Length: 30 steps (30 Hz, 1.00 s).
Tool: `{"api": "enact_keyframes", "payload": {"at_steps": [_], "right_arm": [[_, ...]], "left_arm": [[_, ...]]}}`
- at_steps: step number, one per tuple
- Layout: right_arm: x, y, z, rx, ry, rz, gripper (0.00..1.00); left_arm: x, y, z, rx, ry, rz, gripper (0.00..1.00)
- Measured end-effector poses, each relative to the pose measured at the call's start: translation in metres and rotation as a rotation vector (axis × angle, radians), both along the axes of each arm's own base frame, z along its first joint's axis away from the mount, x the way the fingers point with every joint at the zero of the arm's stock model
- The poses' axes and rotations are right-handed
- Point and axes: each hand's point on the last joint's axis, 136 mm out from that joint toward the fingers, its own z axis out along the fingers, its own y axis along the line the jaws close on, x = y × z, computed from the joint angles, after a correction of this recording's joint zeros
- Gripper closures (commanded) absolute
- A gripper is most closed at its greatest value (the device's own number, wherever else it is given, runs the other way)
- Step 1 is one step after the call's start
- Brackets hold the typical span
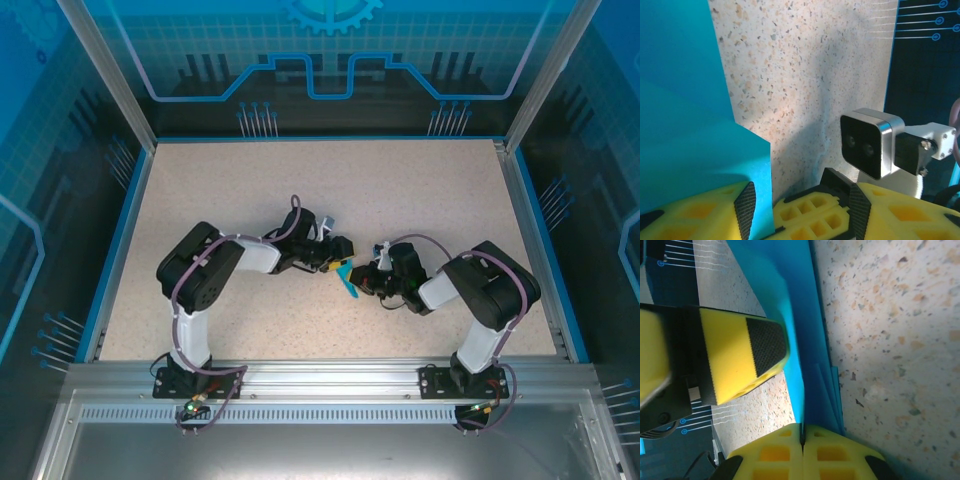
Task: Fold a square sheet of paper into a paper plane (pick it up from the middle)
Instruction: Fold the wing for the fifth time at the center of the table.
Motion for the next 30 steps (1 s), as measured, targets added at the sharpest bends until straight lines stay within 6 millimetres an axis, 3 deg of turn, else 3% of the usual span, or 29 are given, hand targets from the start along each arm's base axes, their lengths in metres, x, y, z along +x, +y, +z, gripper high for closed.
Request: {"api": "enact_keyframes", "payload": {"at_steps": [15, 22, 30], "right_arm": [[-0.007, -0.008, 0.006, -0.124, 0.029, 0.017, 0.88], [-0.01, -0.006, 0.012, -0.184, 0.028, 0.066, 0.94], [-0.012, -0.01, 0.001, -0.256, 0.051, 0.072, 0.97]], "left_arm": [[0.0, -0.001, -0.008, 0.014, 0.004, -0.012, 0.48], [0.0, -0.001, -0.008, 0.015, 0.003, -0.013, 0.49], [0.0, -0.001, -0.008, 0.016, 0.001, -0.015, 0.49]]}}
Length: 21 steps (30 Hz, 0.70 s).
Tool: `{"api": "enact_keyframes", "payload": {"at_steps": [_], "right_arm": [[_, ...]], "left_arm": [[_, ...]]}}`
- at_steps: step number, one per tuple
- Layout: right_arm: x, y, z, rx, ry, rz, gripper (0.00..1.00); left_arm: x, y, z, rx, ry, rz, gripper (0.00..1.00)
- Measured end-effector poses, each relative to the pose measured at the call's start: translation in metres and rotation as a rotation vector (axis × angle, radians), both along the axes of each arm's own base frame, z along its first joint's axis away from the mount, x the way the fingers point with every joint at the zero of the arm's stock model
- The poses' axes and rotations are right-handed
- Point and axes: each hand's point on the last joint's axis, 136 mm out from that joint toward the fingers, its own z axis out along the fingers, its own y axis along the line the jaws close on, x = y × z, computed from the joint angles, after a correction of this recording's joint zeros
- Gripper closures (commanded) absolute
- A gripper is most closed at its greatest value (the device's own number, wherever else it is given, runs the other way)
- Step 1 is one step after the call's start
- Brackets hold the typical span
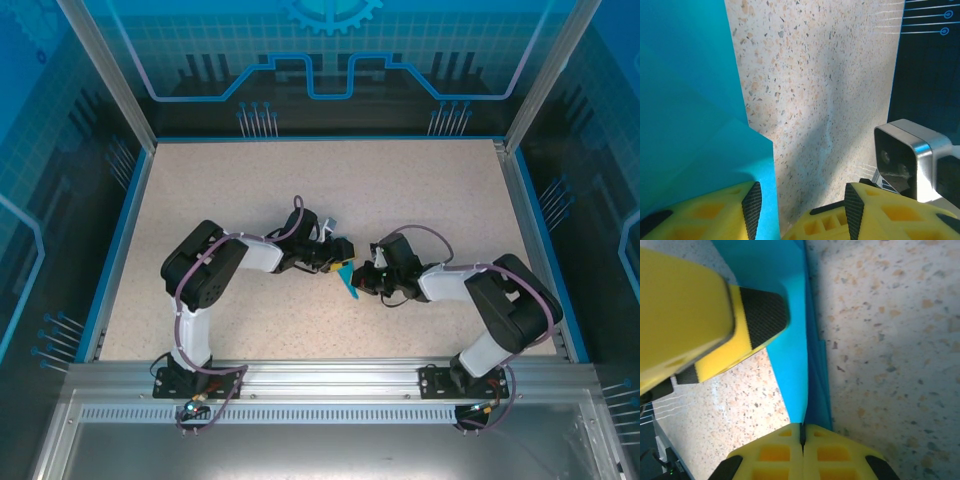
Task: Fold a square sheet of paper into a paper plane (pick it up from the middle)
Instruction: Fold the wing for the fifth time at the center of the table.
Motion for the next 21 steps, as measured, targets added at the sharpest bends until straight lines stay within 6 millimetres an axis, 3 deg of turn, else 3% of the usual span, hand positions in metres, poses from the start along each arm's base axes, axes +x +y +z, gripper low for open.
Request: {"api": "enact_keyframes", "payload": {"at_steps": [21], "right_arm": [[-0.013, -0.003, 0.002, -0.06, 0.004, 0.061, 0.9]], "left_arm": [[-0.004, -0.003, 0.0, -0.004, 0.004, -0.016, 0.49]]}}
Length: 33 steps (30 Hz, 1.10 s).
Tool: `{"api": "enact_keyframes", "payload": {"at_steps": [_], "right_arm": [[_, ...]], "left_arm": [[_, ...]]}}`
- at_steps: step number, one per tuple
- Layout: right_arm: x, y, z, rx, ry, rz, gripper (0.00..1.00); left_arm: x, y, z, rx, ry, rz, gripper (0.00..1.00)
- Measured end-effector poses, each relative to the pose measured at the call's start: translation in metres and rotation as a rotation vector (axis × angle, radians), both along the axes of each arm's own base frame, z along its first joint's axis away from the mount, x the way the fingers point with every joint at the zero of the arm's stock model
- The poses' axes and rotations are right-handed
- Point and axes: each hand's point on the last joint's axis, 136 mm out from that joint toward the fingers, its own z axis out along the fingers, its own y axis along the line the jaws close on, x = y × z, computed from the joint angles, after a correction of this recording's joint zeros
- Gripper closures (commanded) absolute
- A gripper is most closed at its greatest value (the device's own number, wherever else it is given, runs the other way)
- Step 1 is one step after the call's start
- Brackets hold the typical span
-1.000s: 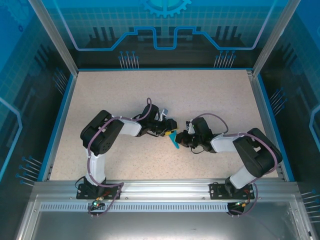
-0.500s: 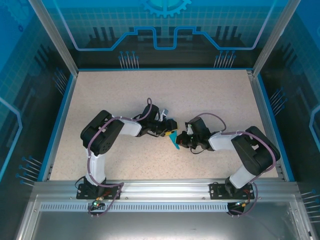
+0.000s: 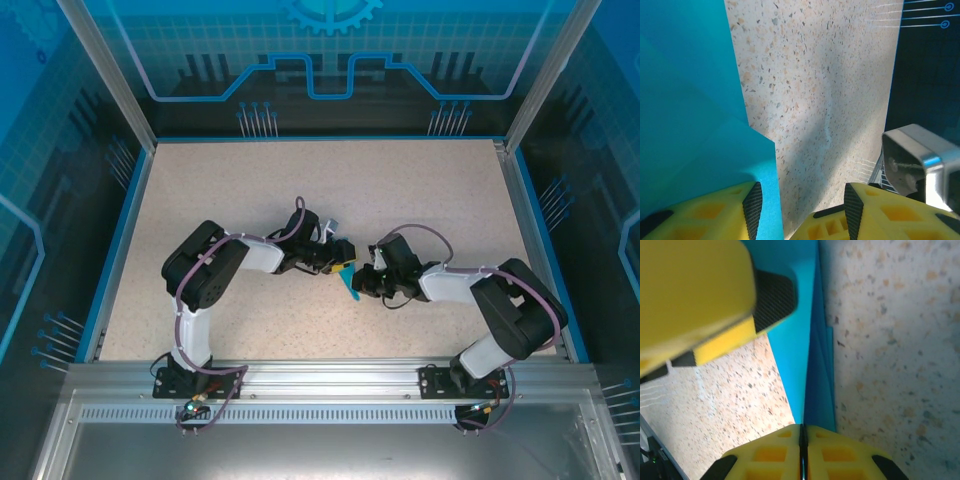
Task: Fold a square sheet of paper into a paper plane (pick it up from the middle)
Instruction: Fold the wing for the fifth time at the center of the table.
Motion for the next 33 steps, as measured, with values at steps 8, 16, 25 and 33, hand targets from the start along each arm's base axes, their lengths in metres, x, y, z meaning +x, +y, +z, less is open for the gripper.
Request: {"api": "enact_keyframes", "payload": {"at_steps": [8, 16, 25, 33], "right_arm": [[-0.0051, -0.0033, -0.0048, -0.044, 0.011, 0.017, 0.95], [-0.0044, -0.0051, -0.0057, -0.063, 0.016, 0.013, 0.93], [-0.0059, -0.0052, -0.0042, -0.084, 0.024, 0.034, 0.93], [-0.0078, -0.0062, -0.0087, -0.162, 0.049, 0.046, 0.93]], "left_arm": [[0.0, 0.0, -0.0001, 0.0, 0.0, 0.0, 0.49], [0.0001, -0.0001, 0.0, 0.0, 0.001, 0.0, 0.5], [0.0003, -0.0002, -0.0002, 0.002, 0.004, 0.0, 0.5], [0.0002, -0.0001, -0.0006, 0.004, 0.006, 0.0, 0.5]]}}
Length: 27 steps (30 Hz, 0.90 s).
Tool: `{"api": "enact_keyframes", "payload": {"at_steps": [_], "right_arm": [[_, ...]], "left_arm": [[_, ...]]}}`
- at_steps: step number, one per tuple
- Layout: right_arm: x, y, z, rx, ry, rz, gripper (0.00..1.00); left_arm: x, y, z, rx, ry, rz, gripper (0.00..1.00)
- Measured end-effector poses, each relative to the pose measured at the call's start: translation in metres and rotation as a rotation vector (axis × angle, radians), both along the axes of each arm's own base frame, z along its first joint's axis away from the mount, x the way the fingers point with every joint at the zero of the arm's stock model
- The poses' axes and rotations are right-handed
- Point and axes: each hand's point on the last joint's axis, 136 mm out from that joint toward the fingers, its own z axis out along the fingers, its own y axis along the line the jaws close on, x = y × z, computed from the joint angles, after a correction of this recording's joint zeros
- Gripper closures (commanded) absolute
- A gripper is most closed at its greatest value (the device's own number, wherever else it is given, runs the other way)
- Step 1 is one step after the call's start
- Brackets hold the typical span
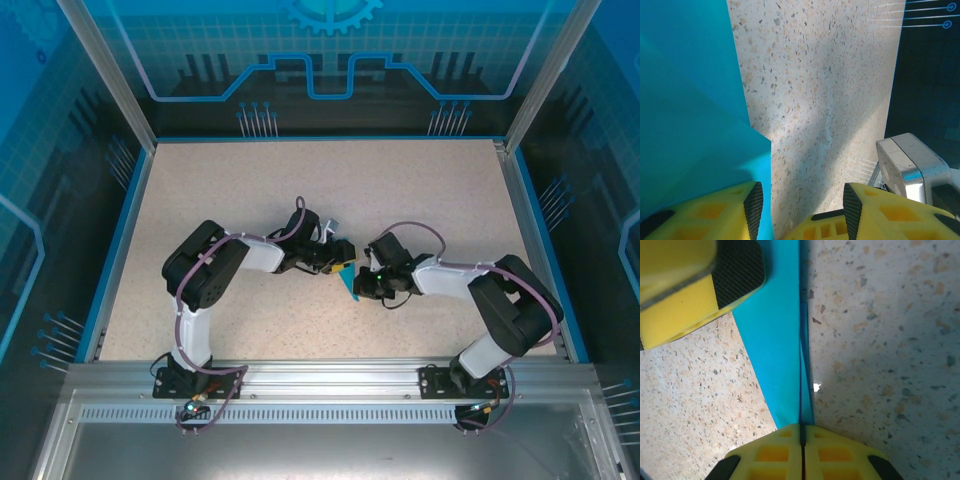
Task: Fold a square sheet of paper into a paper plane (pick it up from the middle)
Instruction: Fold the wing for the fifth time at the center of the table.
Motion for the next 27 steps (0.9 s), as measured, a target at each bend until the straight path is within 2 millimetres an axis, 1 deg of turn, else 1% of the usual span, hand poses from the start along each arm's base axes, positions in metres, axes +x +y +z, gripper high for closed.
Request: {"api": "enact_keyframes", "payload": {"at_steps": [4, 6, 9, 10, 12, 14, 17, 19, 22, 24, 27], "right_arm": [[-0.001, -0.001, 0.001, -0.028, -0.011, 0.001, 0.88], [-0.004, -0.006, 0.002, -0.047, -0.011, -0.003, 0.86], [-0.009, -0.01, 0.013, -0.037, -0.029, -0.006, 0.84], [-0.009, -0.01, 0.019, -0.023, -0.046, -0.005, 0.85], [-0.007, -0.006, 0.033, 0.021, -0.083, 0.0, 0.87], [-0.003, 0.004, 0.046, 0.082, -0.114, 0.016, 0.9], [0.002, 0.019, 0.053, 0.162, -0.128, 0.037, 0.92], [0.004, 0.028, 0.05, 0.203, -0.115, 0.049, 0.92], [0.005, 0.034, 0.036, 0.217, -0.071, 0.051, 0.93], [0.006, 0.033, 0.026, 0.214, -0.045, 0.043, 0.93], [0.007, 0.026, 0.015, 0.208, -0.023, 0.019, 0.93]], "left_arm": [[0.0, 0.0, 0.0, 0.0, 0.0, 0.0, 0.51], [0.0, 0.0, 0.0, 0.001, 0.002, 0.0, 0.51], [0.0, 0.0, 0.0, 0.002, 0.002, 0.0, 0.51], [0.0, 0.0, 0.0, 0.002, 0.002, 0.0, 0.51], [0.0, 0.0, 0.0, 0.002, 0.002, 0.0, 0.51], [0.0, 0.0, 0.0, 0.002, 0.002, 0.0, 0.51], [0.0, 0.0, -0.001, 0.003, 0.004, 0.0, 0.52], [0.0, 0.0, -0.001, 0.004, 0.006, 0.0, 0.52], [0.0, 0.0, -0.001, 0.005, 0.008, 0.0, 0.52], [0.0, 0.0, -0.001, 0.006, 0.009, 0.0, 0.52], [0.0, 0.0, -0.001, 0.006, 0.009, 0.0, 0.52]]}}
